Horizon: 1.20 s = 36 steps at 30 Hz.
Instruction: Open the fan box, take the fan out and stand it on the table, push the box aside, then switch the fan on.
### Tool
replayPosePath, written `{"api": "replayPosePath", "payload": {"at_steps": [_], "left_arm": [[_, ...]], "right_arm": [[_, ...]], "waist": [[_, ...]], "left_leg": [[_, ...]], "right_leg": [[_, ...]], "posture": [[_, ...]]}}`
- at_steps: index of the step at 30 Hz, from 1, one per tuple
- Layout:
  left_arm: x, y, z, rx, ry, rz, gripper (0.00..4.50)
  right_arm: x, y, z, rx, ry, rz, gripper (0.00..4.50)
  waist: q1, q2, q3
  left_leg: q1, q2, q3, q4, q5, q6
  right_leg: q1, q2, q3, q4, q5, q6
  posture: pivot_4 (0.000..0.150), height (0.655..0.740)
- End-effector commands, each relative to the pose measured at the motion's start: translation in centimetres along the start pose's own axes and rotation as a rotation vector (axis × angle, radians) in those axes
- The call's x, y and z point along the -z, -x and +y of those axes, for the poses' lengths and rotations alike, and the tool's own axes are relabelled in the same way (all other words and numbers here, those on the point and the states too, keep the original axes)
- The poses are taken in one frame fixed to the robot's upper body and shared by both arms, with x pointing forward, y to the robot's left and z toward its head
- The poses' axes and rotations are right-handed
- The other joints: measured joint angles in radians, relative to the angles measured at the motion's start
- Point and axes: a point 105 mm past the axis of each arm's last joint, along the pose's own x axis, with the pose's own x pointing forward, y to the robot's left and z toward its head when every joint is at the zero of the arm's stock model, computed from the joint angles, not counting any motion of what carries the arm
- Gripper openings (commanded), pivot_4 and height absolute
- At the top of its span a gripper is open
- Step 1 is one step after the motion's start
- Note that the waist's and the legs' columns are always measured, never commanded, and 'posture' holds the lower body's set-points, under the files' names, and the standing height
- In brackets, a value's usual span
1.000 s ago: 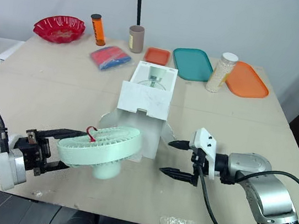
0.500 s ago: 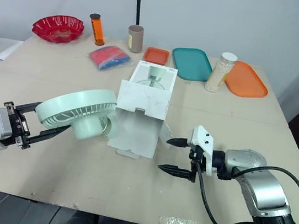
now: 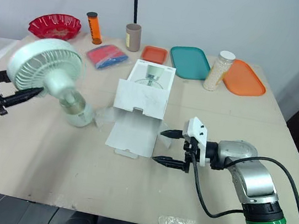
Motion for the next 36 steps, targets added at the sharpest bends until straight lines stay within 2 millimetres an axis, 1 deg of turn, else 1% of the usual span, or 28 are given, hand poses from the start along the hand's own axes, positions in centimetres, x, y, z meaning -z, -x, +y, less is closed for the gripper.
{"api": "replayPosePath", "payload": {"at_steps": [1,3,6,9,11,14,16,17,18,19,20,21,25,29,36], "left_arm": [[-1.4,1.1,2.8,-0.114,-0.053,-0.023,2.01],[-1.0,1.4,3.5,-0.148,-0.033,-0.006,2.01],[-0.6,1.6,4.1,-0.167,-0.031,0.021,2.01],[1.1,1.8,5.0,-0.222,0.006,0.102,2.01],[1.5,1.7,5.2,-0.235,0.047,0.112,2.01],[1.4,1.2,4.9,-0.227,0.059,0.109,2.01],[1.3,0.9,5.0,-0.234,0.057,0.114,3.05],[1.2,0.8,5.0,-0.232,0.071,0.106,3.31],[1.1,0.7,5.0,-0.233,0.071,0.102,3.73],[1.0,0.7,5.0,-0.234,0.072,0.099,4.0],[0.8,0.7,5.2,-0.245,0.084,0.086,4.0],[0.7,0.7,5.2,-0.249,0.092,0.079,4.27],[0.8,0.8,5.0,-0.263,0.143,0.066,4.27],[0.5,1.3,4.2,-0.248,0.174,0.038,4.27],[-1.1,2.2,3.3,-0.277,0.117,0.002,4.27]], "right_arm": [[-1.6,-0.2,-0.2,0.003,0.035,-0.041,4.5],[-1.7,-0.2,-0.1,0.003,0.038,-0.04,4.5],[-1.6,-0.2,-0.2,0.005,0.038,-0.039,4.5],[-1.5,-0.4,-0.3,0.01,0.04,-0.037,4.5],[-1.5,-0.4,-0.2,0.011,0.042,-0.035,4.5],[-1.4,-0.4,-0.4,0.025,0.039,-0.035,4.5],[-1.3,-0.4,-0.5,0.033,0.038,-0.028,4.5],[-1.2,-0.4,-0.4,0.031,0.038,-0.027,4.5],[-1.2,-0.3,-0.3,0.03,0.037,-0.026,4.5],[-1.2,-0.3,-0.3,0.029,0.037,-0.026,4.5],[-1.1,-0.3,-0.3,0.032,0.039,-0.024,4.5],[-1.1,-0.3,-0.4,0.034,0.037,-0.025,4.5],[-1.0,-0.3,-0.4,0.035,0.035,-0.021,4.5],[-1.0,-0.5,-0.4,0.03,0.035,-0.021,4.5],[-1.1,-0.3,-0.5,0.017,0.038,-0.011,4.5]], "waist": [[0.0,0.0,0.0],[0.0,0.0,0.0],[0.0,-0.001,0.0],[0.0,-0.002,0.001],[0.0,-0.002,0.001],[0.0,-0.002,0.001],[0.0,-0.002,0.001],[0.0,-0.002,0.001],[0.0,-0.002,0.001],[0.0,-0.002,0.001],[0.0,-0.002,0.001],[0.0,-0.002,0.001],[0.0,-0.002,0.001],[-0.001,-0.003,0.001],[-0.001,-0.003,0.001]], "left_leg": [[0.0,0.0,0.0,0.0,0.0,0.0],[0.0,0.0,0.0,0.0,0.0,0.0],[0.0,0.0,0.0,0.0,0.0,0.0],[-0.001,0.0,-0.001,0.0,0.0,0.0],[-0.001,0.0,-0.001,0.0,0.0,0.0],[0.0,0.0,-0.001,0.0,0.0,0.0],[0.0,0.0,-0.001,0.0,0.0,0.0],[0.0,0.0,-0.001,0.0,0.0,0.0],[0.0,0.0,-0.001,0.0,0.0,0.0],[0.0,0.0,-0.001,0.0,0.0,0.0],[0.0,0.0,-0.001,0.0,0.0,0.0],[0.0,0.0,-0.001,0.0,0.0,0.0],[0.0,0.0,-0.001,0.0,0.0,0.0],[0.0,0.0,-0.001,0.0,0.0,0.0],[0.0,0.0,-0.002,0.0,0.0,0.0]], "right_leg": [[0.0,0.0,0.0,0.0,0.0,0.0],[0.0,0.0,0.0,0.0,0.0,0.0],[0.0,0.0,0.0,0.0,0.0,0.0],[0.0,0.0,-0.001,0.0,0.0,0.0],[0.0,0.0,-0.001,0.0,0.0,0.0],[0.0,0.0,-0.001,0.001,0.0,0.0],[0.0,0.0,-0.001,0.001,0.0,0.0],[0.0,0.0,-0.001,0.001,0.0,0.0],[0.0,0.0,-0.001,0.001,0.0,0.0],[0.0,0.0,-0.001,0.001,0.0,0.0],[0.0,0.0,-0.001,0.001,0.0,0.0],[0.0,0.0,-0.001,0.001,0.0,0.0],[0.0,0.0,-0.001,0.001,0.0,0.0],[0.0,0.0,-0.001,0.001,0.0,0.0],[0.0,0.0,-0.002,0.001,0.0,0.0]], "posture": [[0.15,0.7389],[0.15,0.7389],[0.15,0.7389],[0.15,0.7389],[0.15,0.7389],[0.15,0.7389],[0.15,0.7389],[0.15,0.7389],[0.15,0.7389],[0.15,0.7389],[0.15,0.7389],[0.15,0.7389],[0.15,0.7389],[0.15,0.7389],[0.15,0.7389]]}}
